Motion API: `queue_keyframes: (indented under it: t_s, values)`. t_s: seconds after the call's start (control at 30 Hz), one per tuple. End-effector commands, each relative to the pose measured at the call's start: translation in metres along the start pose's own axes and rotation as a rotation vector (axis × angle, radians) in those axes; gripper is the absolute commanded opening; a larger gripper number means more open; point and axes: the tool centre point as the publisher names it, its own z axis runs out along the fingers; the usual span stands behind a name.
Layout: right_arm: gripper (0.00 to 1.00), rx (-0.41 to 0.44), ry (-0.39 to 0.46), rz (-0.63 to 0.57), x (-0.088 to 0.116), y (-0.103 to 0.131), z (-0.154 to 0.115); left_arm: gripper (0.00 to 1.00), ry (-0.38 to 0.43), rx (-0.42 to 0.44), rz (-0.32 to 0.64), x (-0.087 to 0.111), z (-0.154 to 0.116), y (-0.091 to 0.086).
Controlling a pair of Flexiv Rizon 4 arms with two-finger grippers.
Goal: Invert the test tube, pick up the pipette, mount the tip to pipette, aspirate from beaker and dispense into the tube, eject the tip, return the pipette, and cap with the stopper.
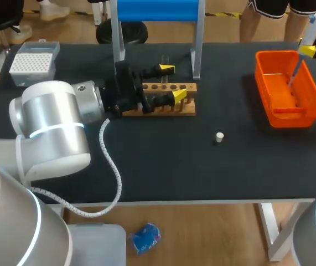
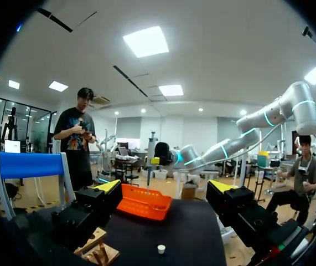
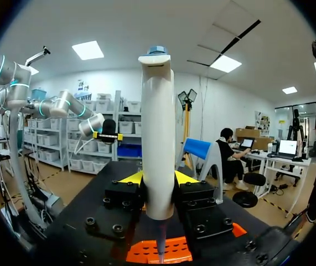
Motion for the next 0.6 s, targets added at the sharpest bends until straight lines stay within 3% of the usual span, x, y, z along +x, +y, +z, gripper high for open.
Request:
queue_keyframes:
  t_s: [0.03,0.2,0.37,0.6]
  values:
    - [0.00,0.002,0.002,0.000,0.000,0.001,0.000,1.00,-0.008,0.000,0.001,0.002,0.001,0.000]
    - [0.00,0.002,0.002,0.000,0.000,0.001,0.000,1.00,-0.026,-0.003,0.004,0.002,-0.003,-0.002]
    - [0.00,0.002,0.002,0.000,0.000,0.001,0.000,1.00,-0.063,-0.102,0.066,0.004,-0.010,-0.027]
    - [0.00,0.002,0.002,0.000,0.000,0.001,0.000,1.00,-0.068,-0.213,0.108,-0.011,0.022,-0.056]
